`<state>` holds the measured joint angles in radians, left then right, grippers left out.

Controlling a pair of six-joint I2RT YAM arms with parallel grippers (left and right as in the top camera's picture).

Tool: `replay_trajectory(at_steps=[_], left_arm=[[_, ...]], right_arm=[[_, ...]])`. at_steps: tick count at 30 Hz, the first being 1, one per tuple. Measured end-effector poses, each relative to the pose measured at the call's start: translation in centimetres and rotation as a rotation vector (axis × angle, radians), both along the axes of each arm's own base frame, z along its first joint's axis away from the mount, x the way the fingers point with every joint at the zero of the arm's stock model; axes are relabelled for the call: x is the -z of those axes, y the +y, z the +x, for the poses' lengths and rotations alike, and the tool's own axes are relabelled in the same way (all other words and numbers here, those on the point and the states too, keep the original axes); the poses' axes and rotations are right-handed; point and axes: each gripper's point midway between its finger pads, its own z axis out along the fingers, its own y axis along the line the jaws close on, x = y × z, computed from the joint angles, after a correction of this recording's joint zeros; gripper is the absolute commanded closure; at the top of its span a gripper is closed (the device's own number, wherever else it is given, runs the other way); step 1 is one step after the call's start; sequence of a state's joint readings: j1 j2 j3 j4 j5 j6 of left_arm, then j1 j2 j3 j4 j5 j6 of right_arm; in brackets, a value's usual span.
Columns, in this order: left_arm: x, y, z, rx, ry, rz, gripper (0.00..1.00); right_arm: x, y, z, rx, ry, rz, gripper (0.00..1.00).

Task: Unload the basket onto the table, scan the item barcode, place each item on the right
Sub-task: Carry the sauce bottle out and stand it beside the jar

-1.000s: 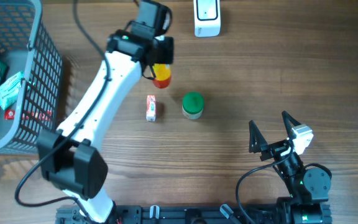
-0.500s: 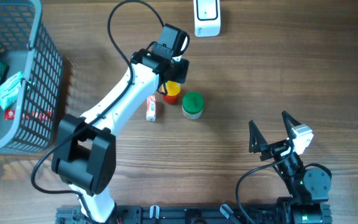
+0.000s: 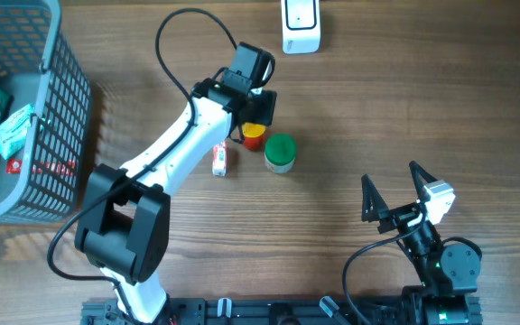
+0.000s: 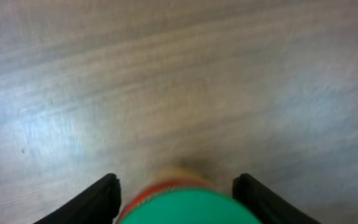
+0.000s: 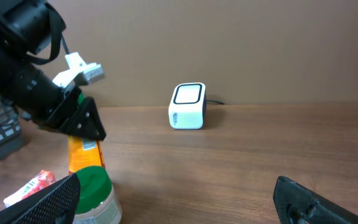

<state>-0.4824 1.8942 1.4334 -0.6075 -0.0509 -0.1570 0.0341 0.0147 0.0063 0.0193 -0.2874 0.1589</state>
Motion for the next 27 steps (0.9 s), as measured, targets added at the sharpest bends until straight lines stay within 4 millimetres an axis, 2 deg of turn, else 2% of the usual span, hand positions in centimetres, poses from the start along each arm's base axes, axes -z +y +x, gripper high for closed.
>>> replay_trajectory(at_steps=[2, 5, 9, 15, 18, 20, 21, 23, 25, 27], left_arm=[[0.2, 0.1, -0.5, -0.005, 0.019, 0.007, 0.09], [-0.7, 0.2, -0.7, -0.005, 0.008, 0.002, 0.03], [-3.6, 0.6, -1.3, -0.005, -0.031, -0.019, 0.03], [-5.6, 1.2, -2.5, -0.006, -0.037, -0.022, 0.0], [-7.8, 2.0, -3.0, -0.021, -0.079, -0.017, 0.0], [-11.1, 3.6, -3.2, -0.083, -0.171, -0.011, 0.0], [-14.6, 5.3, -3.4, -0.15, -0.266, -0.02, 0.0], [-19.2, 8.1, -4.0, -0.252, -0.393, -0.041, 0.0], [-23.3, 11.7, -4.5, -0.368, -0.514, -0.062, 0.0], [-27.2, 16.8, -5.3, -0.527, -0.638, -0.083, 0.0]], right_arm=[[0.0, 0.0, 0.0, 0.0, 0.0, 0.0, 0.0], [0.0, 0.0, 0.0, 0.0, 0.0, 0.0, 0.0], [0.0, 0.0, 0.0, 0.0, 0.0, 0.0, 0.0], [0.0, 0.0, 0.0, 0.0, 0.0, 0.0, 0.0], [0.0, 0.0, 0.0, 0.0, 0.0, 0.0, 0.0], [0.0, 0.0, 0.0, 0.0, 0.0, 0.0, 0.0], [0.0, 0.0, 0.0, 0.0, 0.0, 0.0, 0.0], [0.0, 0.0, 0.0, 0.0, 0.0, 0.0, 0.0], [0.0, 0.0, 0.0, 0.0, 0.0, 0.0, 0.0], [0.0, 0.0, 0.0, 0.0, 0.0, 0.0, 0.0]])
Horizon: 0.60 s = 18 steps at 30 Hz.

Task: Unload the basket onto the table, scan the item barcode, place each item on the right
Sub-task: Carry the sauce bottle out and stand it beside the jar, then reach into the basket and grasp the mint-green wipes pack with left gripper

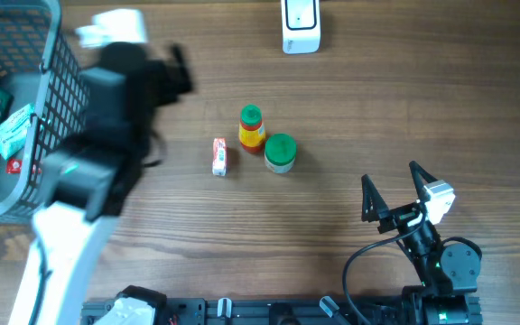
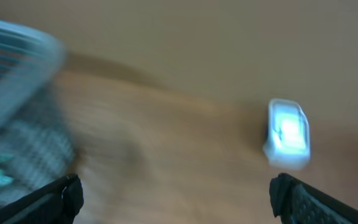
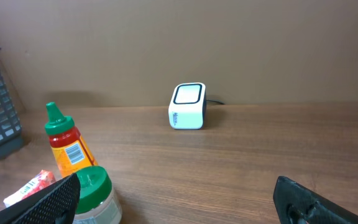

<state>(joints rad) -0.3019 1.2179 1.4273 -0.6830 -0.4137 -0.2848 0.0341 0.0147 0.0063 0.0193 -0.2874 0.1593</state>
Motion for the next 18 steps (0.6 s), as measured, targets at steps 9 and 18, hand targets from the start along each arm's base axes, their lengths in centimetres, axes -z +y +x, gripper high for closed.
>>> replay_trajectory(at_steps=[9, 18], left_arm=[[-0.3, 21.2, -3.4, -0.632, -0.115, -0.248, 0.0], [8.4, 31.0, 0.1, -0.804, -0.033, -0.673, 0.0]], right_arm=[[0.0, 0.0, 0.0, 0.0, 0.0, 0.0, 0.0], [0.0, 0.0, 0.0, 0.0, 0.0, 0.0, 0.0]])
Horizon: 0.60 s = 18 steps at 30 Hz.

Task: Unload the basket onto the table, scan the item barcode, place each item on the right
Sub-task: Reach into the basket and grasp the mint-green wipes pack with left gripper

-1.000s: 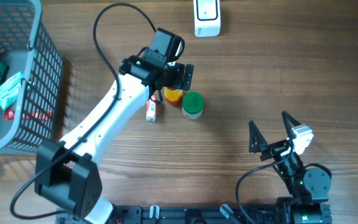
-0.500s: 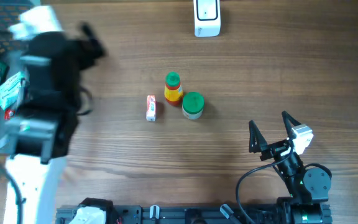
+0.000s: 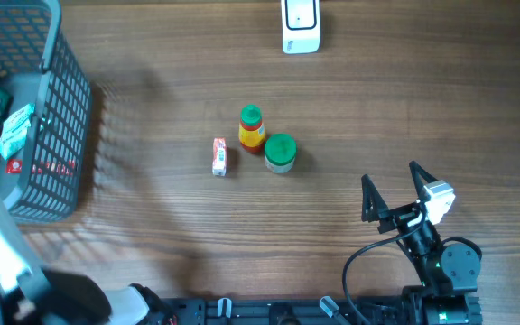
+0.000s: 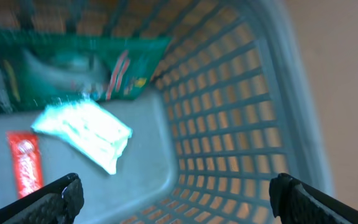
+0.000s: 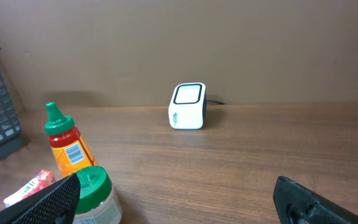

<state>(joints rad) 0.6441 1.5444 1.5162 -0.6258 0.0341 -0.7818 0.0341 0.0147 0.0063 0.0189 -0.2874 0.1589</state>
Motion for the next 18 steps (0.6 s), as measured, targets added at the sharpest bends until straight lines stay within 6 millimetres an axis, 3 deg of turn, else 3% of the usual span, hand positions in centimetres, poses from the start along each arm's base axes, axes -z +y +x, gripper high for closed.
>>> replay_trajectory(at_steps=[4, 5, 6, 10, 13, 18], left_arm=[[6.3, 1.1, 2.6, -0.054, 0.025, -0.173, 0.0], [7.1, 1.3, 3.0, -0.08, 0.015, -0.21, 0.0], [9.6, 1.6, 3.4, -0.106, 0.045, -0.259, 0.0], [14.4, 2.0, 3.9, -0.193, 0.078, -0.387, 0.0], [18.6, 1.4, 3.0, -0.27, 0.152, -0.503, 0.0], [22.2, 1.1, 2.7, -0.344, 0.193, -0.588, 0.0]], right_arm=[[0.0, 0.0, 0.0, 0.0, 0.0, 0.0, 0.0], [0.0, 0.0, 0.0, 0.0, 0.0, 0.0, 0.0], [0.0, 0.0, 0.0, 0.0, 0.0, 0.0, 0.0], [0.0, 0.0, 0.0, 0.0, 0.0, 0.0, 0.0], [0.0, 0.0, 0.0, 0.0, -0.001, 0.0, 0.0], [0.0, 0.0, 0.0, 0.0, 0.0, 0.0, 0.0]])
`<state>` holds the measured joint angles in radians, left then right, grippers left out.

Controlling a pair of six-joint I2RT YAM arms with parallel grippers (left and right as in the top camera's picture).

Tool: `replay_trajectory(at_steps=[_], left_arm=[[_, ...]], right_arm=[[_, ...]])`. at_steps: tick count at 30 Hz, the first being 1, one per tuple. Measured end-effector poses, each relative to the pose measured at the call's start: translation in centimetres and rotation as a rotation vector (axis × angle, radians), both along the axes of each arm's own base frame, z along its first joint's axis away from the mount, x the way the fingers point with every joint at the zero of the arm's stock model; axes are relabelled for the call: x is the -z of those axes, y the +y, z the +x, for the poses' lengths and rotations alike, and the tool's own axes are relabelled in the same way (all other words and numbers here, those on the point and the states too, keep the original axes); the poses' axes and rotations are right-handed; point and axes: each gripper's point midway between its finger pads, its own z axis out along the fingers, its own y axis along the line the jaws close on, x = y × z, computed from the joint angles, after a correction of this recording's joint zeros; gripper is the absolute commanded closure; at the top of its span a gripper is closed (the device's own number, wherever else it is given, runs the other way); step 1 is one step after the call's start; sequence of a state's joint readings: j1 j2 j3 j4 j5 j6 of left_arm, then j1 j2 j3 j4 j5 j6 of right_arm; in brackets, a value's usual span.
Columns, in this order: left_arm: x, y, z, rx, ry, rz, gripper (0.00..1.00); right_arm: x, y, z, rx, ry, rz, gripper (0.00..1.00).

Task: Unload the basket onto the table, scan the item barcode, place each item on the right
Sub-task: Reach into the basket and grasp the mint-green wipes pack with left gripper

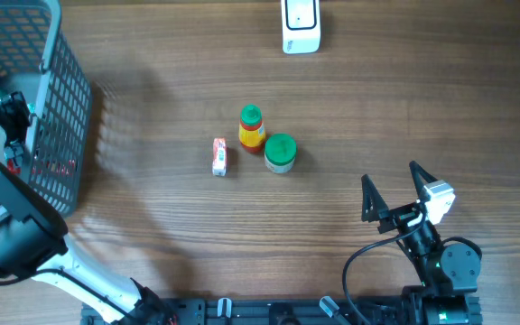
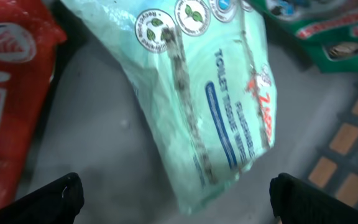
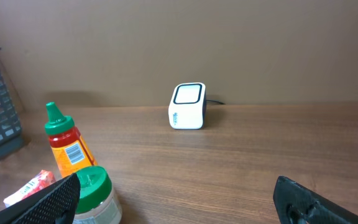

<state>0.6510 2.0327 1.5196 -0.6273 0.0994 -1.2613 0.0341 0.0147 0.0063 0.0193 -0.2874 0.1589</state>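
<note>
My left gripper (image 1: 9,113) hangs inside the grey basket (image 1: 66,99) at the far left, open, its dark fingertips (image 2: 55,199) spread wide low over a pale green tissue pack (image 2: 191,93). A red packet (image 2: 5,93) lies left of the pack and a green one (image 2: 316,31) beyond it. The white scanner (image 1: 300,27) stands at the table's back edge and also shows as scanner (image 3: 187,106). My right gripper (image 1: 392,194) rests open at the front right, holding nothing.
In the middle of the table stand a sauce bottle (image 1: 252,128) with a green cap and a barcode label, a green-lidded jar (image 1: 280,153) and a small red-white sachet (image 1: 219,156). The basket's mesh wall (image 2: 353,124) rises close on the right of the left gripper.
The left gripper was higher over the basket with its whole floor in view; now it is low inside, close above the pale green tissue pack. Right arm and table items are unchanged.
At first my left gripper stood around the sauce bottle in the middle of the table. Then it was off the bottle, which stayed upright, and over toward the basket. Then it looked down into the basket, and now it is low over the tissue pack.
</note>
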Motion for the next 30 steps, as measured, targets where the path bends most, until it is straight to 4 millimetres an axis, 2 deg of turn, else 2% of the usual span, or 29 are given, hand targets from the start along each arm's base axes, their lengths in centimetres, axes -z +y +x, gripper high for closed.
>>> replay_trajectory(at_steps=[5, 7, 12, 13, 15, 22, 27, 30], left_arm=[[1.0, 0.7, 0.6, -0.019, -0.012, 0.009, 0.0], [1.2, 1.0, 0.9, -0.021, -0.018, 0.018, 0.06], [1.7, 1.8, 1.7, -0.031, -0.032, 0.038, 0.68], [1.8, 1.9, 1.8, -0.036, -0.034, 0.041, 0.74], [1.7, 2.4, 2.1, -0.024, -0.043, 0.071, 0.96], [1.4, 2.8, 2.5, 0.048, -0.041, 0.124, 0.96], [1.0, 2.1, 2.8, 0.111, -0.066, 0.101, 0.96], [-0.8, 1.4, 2.7, 0.129, -0.091, 0.093, 0.96]], right_arm=[[0.0, 0.0, 0.0, 0.0, 0.0, 0.0, 0.0], [0.0, 0.0, 0.0, 0.0, 0.0, 0.0, 0.0], [0.0, 0.0, 0.0, 0.0, 0.0, 0.0, 0.0], [0.0, 0.0, 0.0, 0.0, 0.0, 0.0, 0.0], [0.0, 0.0, 0.0, 0.0, 0.0, 0.0, 0.0], [0.0, 0.0, 0.0, 0.0, 0.0, 0.0, 0.0], [0.0, 0.0, 0.0, 0.0, 0.0, 0.0, 0.0], [0.0, 0.0, 0.0, 0.0, 0.0, 0.0, 0.0]])
